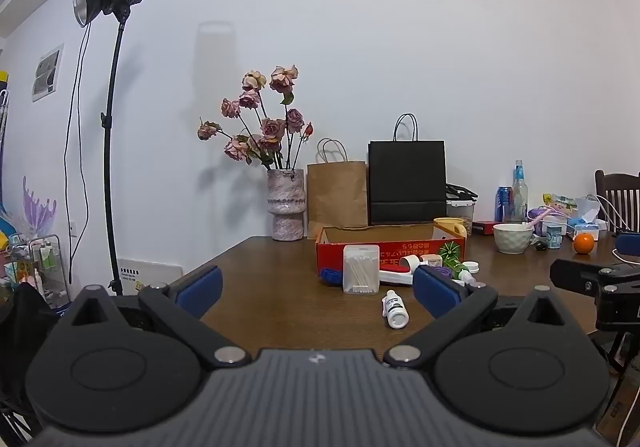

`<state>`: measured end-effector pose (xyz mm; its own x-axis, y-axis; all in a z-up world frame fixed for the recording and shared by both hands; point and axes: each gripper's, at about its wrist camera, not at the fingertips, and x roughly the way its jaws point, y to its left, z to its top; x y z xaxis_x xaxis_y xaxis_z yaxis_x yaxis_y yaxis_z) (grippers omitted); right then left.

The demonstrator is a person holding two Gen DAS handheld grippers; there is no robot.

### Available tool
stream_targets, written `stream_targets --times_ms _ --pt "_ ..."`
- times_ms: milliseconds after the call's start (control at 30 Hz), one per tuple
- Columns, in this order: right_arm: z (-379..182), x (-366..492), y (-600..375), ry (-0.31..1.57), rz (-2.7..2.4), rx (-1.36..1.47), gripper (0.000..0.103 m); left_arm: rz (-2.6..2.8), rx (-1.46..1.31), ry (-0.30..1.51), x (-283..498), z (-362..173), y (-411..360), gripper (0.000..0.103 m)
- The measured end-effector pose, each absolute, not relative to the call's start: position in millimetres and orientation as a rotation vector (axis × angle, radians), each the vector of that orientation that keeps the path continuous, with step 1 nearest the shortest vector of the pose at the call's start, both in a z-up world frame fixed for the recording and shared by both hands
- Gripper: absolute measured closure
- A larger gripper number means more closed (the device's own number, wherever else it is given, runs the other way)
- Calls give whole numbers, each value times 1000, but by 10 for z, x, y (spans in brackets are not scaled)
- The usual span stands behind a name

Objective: Organize rigid objects

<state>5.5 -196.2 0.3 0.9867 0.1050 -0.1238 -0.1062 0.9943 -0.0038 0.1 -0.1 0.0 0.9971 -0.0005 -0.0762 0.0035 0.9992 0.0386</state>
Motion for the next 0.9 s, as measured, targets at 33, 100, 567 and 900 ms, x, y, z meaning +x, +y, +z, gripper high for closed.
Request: stream_targets --times_ms 33,100,567,900 --pt "4 53 -1962 121 105 -12 0 -1 37 78 1 1 0 0" --pt "4 53 -1962 122 105 -14 0 -2 36 78 2 2 0 0" --pt "-4 118 -1936 157 94 -17 0 -21 30 77 -11 12 47 0" --pt "-25 88 -1928 145 93 -22 0 -26 36 62 -28 -13 69 0"
